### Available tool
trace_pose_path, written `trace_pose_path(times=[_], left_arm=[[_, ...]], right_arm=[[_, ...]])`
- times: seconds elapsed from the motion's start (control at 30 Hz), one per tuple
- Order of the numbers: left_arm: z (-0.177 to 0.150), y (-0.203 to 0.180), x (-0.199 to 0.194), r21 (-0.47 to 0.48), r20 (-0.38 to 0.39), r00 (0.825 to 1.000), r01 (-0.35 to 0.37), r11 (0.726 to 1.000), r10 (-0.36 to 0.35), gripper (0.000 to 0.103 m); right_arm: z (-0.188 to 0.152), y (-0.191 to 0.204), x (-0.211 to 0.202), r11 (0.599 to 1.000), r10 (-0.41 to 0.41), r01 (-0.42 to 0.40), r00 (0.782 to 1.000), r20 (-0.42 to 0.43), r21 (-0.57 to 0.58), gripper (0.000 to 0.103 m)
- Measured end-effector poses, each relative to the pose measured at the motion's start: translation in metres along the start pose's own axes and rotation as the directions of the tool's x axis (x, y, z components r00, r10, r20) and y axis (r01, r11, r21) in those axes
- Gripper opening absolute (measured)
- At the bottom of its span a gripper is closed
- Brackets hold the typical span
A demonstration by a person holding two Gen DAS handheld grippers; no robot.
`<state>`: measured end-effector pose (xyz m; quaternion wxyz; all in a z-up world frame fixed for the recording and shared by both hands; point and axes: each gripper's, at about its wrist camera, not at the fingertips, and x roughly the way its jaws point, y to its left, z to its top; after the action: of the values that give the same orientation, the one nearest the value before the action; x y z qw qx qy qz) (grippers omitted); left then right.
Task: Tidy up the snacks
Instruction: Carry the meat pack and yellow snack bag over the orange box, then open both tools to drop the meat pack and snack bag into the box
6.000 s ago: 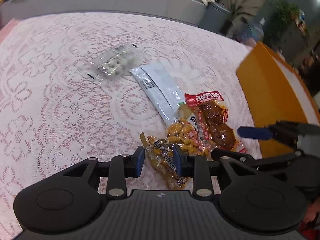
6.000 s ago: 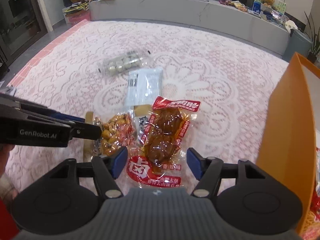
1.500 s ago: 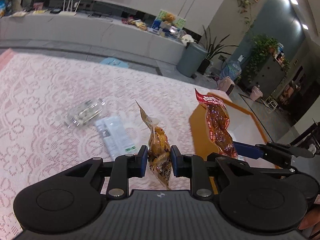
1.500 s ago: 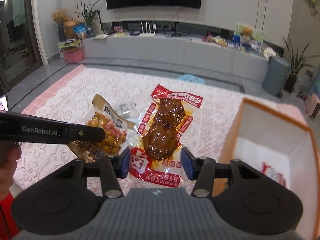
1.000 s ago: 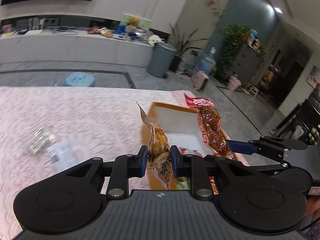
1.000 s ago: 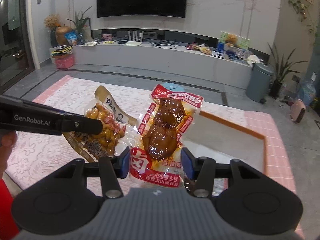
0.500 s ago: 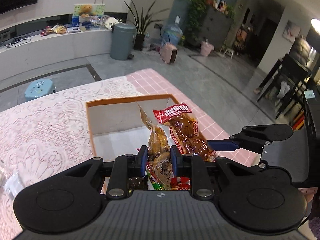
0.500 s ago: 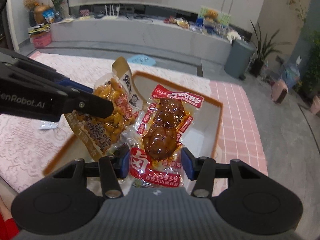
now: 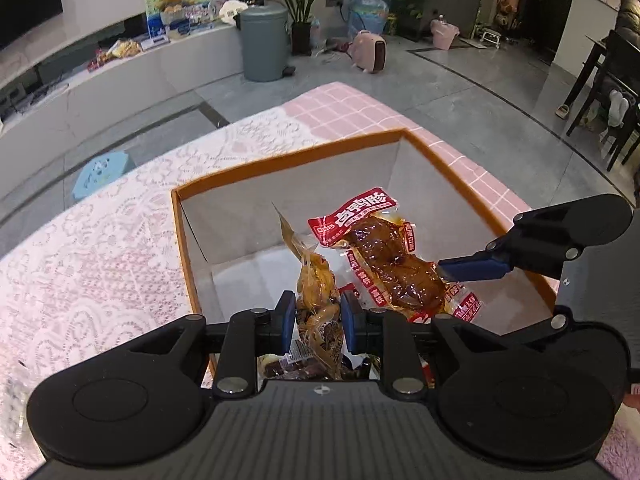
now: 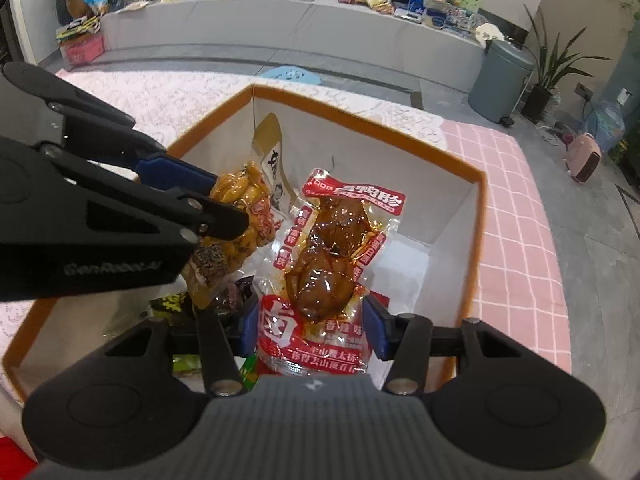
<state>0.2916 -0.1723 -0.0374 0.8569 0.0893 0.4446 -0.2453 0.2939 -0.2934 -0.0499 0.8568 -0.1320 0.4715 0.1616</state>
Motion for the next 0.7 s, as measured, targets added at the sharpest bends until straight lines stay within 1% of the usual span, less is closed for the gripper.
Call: trace_pose_path(times=[0.1,0.27,0.43,0.57,0.7], left_arm=[[-0.001,0.008,0.008,-0.028,-0.008,1.0,0.028,0.999,-0.028,0.026],[0.004,0.013,0.018,-0.046,-0.02,0.999,0.042,0.998,-0.043,0.026],[0.007,0.01,0.024,-0.022,-0.021,0.999,0.03,0.999,-0.031,0.026],[0.007,0.005,0.026,0.004,-0.02,1.0,-0.004,1.0,0.004,0.026],[0.007,0.005,0.025,-0.003,-0.017,1.0,-0.009,1.0,0.009,0.027]], right_arm=[[0.005,0.002,0.012,1.0,-0.004,0.004,1.0,-0.019,-0.014,0.051],[0.013,0.0,0.029,1.0,-0.008,0.007,0.999,-0.042,-0.023,0.051],[0.016,-0.001,0.039,1.0,-0.004,0.002,0.998,-0.061,-0.031,0.053],[0.014,-0.001,0.044,0.999,-0.012,0.009,0.997,-0.073,-0.035,0.054],[0.017,-0.004,0.047,1.0,-0.01,0.009,0.997,-0.081,-0.017,0.058]])
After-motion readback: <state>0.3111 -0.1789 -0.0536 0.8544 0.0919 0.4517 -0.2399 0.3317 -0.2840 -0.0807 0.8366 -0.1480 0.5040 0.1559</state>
